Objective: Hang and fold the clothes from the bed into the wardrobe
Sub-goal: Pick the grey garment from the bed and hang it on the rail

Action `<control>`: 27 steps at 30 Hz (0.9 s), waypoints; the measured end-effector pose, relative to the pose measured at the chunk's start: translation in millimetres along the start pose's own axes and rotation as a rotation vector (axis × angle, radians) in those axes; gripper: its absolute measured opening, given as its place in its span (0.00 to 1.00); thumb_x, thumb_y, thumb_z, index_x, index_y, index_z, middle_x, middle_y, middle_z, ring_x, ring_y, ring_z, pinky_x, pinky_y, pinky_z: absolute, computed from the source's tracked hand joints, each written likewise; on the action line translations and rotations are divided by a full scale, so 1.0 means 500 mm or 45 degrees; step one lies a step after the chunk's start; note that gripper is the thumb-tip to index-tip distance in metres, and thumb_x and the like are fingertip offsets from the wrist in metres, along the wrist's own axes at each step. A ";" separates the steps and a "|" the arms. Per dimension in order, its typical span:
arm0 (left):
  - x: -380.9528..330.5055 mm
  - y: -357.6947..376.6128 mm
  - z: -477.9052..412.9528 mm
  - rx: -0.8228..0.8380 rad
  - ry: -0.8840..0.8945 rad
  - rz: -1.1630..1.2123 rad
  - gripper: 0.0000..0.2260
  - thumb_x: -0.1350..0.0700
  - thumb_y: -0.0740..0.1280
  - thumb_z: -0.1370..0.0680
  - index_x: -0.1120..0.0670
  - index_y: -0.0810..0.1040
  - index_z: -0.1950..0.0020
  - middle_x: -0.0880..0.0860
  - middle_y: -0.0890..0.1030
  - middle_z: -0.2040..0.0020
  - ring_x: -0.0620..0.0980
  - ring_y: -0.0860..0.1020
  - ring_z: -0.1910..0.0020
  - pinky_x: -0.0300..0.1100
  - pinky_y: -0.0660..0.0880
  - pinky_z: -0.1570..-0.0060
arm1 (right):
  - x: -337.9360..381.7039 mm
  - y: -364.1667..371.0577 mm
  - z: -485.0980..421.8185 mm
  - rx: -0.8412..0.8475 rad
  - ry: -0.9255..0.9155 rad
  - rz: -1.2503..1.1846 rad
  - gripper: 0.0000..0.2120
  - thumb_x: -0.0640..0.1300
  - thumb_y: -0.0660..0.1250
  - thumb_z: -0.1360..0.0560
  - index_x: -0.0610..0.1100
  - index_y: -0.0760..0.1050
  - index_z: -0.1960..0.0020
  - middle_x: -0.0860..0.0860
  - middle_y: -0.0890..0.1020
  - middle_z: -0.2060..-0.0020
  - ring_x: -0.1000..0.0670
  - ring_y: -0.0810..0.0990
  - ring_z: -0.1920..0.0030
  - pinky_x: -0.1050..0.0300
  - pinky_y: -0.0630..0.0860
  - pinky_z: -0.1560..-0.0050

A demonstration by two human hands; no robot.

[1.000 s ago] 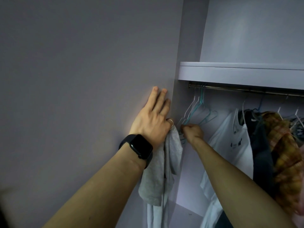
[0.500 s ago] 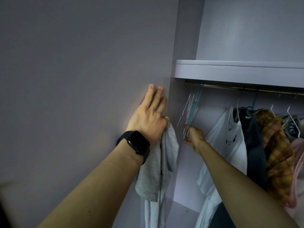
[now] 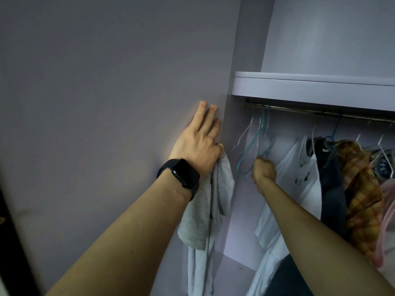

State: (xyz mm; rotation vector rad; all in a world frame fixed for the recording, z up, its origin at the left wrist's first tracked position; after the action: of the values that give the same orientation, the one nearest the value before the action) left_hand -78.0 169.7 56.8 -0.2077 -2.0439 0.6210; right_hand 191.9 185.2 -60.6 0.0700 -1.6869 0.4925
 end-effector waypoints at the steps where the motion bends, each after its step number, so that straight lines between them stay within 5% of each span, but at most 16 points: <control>1: -0.001 0.002 0.000 0.007 0.004 -0.002 0.22 0.46 0.45 0.15 0.44 0.63 0.22 0.60 0.49 0.19 0.69 0.40 0.22 0.67 0.28 0.33 | 0.007 -0.012 -0.001 -0.067 -0.005 0.063 0.23 0.51 0.53 0.18 0.34 0.76 0.37 0.36 0.80 0.41 0.35 0.80 0.43 0.48 0.76 0.45; 6: -0.003 0.008 -0.001 0.050 0.028 0.057 0.22 0.48 0.43 0.14 0.48 0.62 0.21 0.62 0.46 0.19 0.70 0.38 0.23 0.67 0.23 0.37 | 0.055 -0.074 -0.011 -0.099 -0.184 0.358 0.23 0.51 0.51 0.15 0.39 0.73 0.30 0.38 0.75 0.33 0.37 0.75 0.36 0.49 0.71 0.38; 10: 0.002 0.003 -0.004 0.147 0.045 0.116 0.23 0.49 0.43 0.14 0.51 0.61 0.21 0.64 0.41 0.20 0.72 0.35 0.24 0.67 0.18 0.43 | 0.115 -0.122 0.011 -0.193 -0.286 0.294 0.22 0.49 0.49 0.15 0.35 0.76 0.39 0.35 0.79 0.41 0.35 0.77 0.41 0.51 0.69 0.47; 15: 0.008 -0.008 -0.008 0.286 0.068 0.154 0.23 0.49 0.44 0.15 0.48 0.59 0.20 0.63 0.38 0.21 0.72 0.32 0.25 0.68 0.16 0.46 | 0.146 -0.204 0.099 -0.180 -0.228 0.316 0.23 0.49 0.49 0.14 0.35 0.76 0.38 0.35 0.79 0.38 0.34 0.77 0.40 0.49 0.71 0.41; 17: 0.012 -0.017 -0.009 0.346 0.099 0.254 0.22 0.47 0.45 0.15 0.44 0.62 0.22 0.60 0.41 0.19 0.68 0.33 0.23 0.67 0.15 0.47 | 0.132 -0.249 0.157 -0.149 -0.208 0.305 0.24 0.50 0.50 0.14 0.35 0.76 0.37 0.36 0.78 0.37 0.34 0.77 0.40 0.49 0.71 0.41; 19: 0.019 -0.033 -0.008 0.378 0.081 0.499 0.20 0.45 0.47 0.15 0.42 0.67 0.25 0.54 0.55 0.19 0.60 0.42 0.20 0.64 0.16 0.42 | 0.114 -0.309 0.225 -0.102 -0.167 0.258 0.24 0.53 0.51 0.14 0.37 0.78 0.41 0.37 0.81 0.42 0.35 0.78 0.43 0.50 0.70 0.45; 21: 0.008 -0.055 -0.002 0.374 -0.020 0.989 0.18 0.42 0.51 0.15 0.41 0.73 0.29 0.48 0.72 0.27 0.52 0.61 0.22 0.58 0.25 0.28 | 0.095 -0.382 0.294 -0.088 -0.107 0.222 0.24 0.54 0.52 0.15 0.38 0.79 0.45 0.40 0.82 0.47 0.37 0.79 0.45 0.52 0.69 0.45; 22: -0.002 -0.068 0.003 0.411 -0.101 1.331 0.17 0.41 0.54 0.16 0.42 0.75 0.32 0.47 0.78 0.33 0.50 0.71 0.29 0.52 0.41 0.22 | 0.084 -0.419 0.330 -0.088 -0.081 0.191 0.23 0.54 0.53 0.15 0.39 0.79 0.47 0.40 0.82 0.49 0.39 0.79 0.47 0.51 0.71 0.44; 24: -0.030 -0.100 0.018 0.515 -0.238 2.003 0.11 0.44 0.62 0.18 0.47 0.80 0.43 0.47 0.83 0.47 0.47 0.79 0.45 0.36 0.68 0.39 | 0.063 -0.489 0.397 -0.082 -0.050 0.079 0.21 0.52 0.56 0.15 0.42 0.79 0.56 0.44 0.82 0.60 0.46 0.77 0.59 0.51 0.72 0.52; 27: -0.102 -0.141 0.055 0.618 -0.287 2.450 0.10 0.49 0.68 0.19 0.49 0.78 0.61 0.41 0.76 0.67 0.37 0.74 0.67 0.39 0.71 0.56 | 0.031 -0.589 0.509 -0.080 0.097 -0.125 0.25 0.53 0.60 0.17 0.52 0.72 0.73 0.53 0.72 0.77 0.53 0.71 0.74 0.58 0.69 0.69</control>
State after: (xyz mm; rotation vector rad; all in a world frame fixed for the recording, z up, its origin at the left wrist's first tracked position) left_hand -67.2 80.4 42.6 -1.9035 -1.1934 2.2232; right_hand 46.8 -169.0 12.5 0.0871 -1.6148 0.3640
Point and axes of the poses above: each hand's wrist, its own z-axis away from the middle knuckle, its own y-axis out of the palm, x = y × z, the point moved 2 cm from there along -z, towards the middle knuckle
